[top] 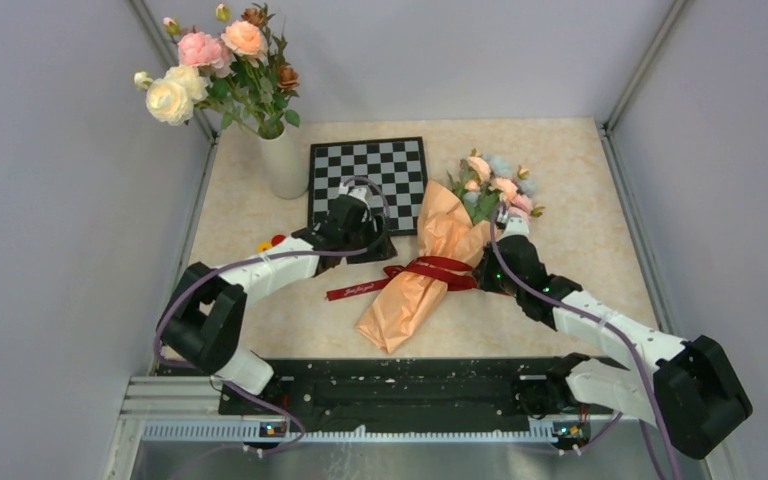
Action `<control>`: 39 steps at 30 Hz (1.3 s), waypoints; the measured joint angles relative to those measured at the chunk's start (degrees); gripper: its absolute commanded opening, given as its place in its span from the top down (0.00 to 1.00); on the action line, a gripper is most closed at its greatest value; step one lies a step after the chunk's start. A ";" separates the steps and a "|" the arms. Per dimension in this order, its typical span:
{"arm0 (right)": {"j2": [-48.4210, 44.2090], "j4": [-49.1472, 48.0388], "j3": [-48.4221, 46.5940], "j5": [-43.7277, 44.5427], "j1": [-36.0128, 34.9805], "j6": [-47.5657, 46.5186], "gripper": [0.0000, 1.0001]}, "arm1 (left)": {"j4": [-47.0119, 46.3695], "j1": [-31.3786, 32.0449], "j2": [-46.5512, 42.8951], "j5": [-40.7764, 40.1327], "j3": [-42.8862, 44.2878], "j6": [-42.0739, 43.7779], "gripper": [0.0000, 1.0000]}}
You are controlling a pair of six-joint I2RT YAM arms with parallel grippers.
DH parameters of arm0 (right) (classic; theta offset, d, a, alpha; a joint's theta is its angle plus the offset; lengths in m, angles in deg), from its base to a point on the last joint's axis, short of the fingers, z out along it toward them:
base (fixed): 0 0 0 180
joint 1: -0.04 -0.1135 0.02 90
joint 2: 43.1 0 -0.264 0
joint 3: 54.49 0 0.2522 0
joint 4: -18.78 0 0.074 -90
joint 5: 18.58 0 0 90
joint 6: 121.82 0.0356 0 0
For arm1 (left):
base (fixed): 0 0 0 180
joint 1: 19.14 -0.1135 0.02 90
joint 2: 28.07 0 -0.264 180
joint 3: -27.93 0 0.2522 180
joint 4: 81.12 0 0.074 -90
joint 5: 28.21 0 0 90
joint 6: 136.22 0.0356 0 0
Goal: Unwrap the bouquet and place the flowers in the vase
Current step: Untie the ribbon from the wrapping paper.
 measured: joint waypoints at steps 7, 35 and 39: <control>0.00 0.02 -0.02 -0.20 0.00 -0.04 1.00 | -0.70 7.06 -4.33 1.86 1.75 9.03 0.24; -0.07 0.20 -0.09 0.00 0.00 0.44 1.00 | -10.19 20.59 5.86 -6.29 1.51 39.58 0.41; -0.07 0.17 -0.09 0.02 0.00 0.44 1.00 | -10.54 20.94 6.93 -8.07 2.67 39.87 0.49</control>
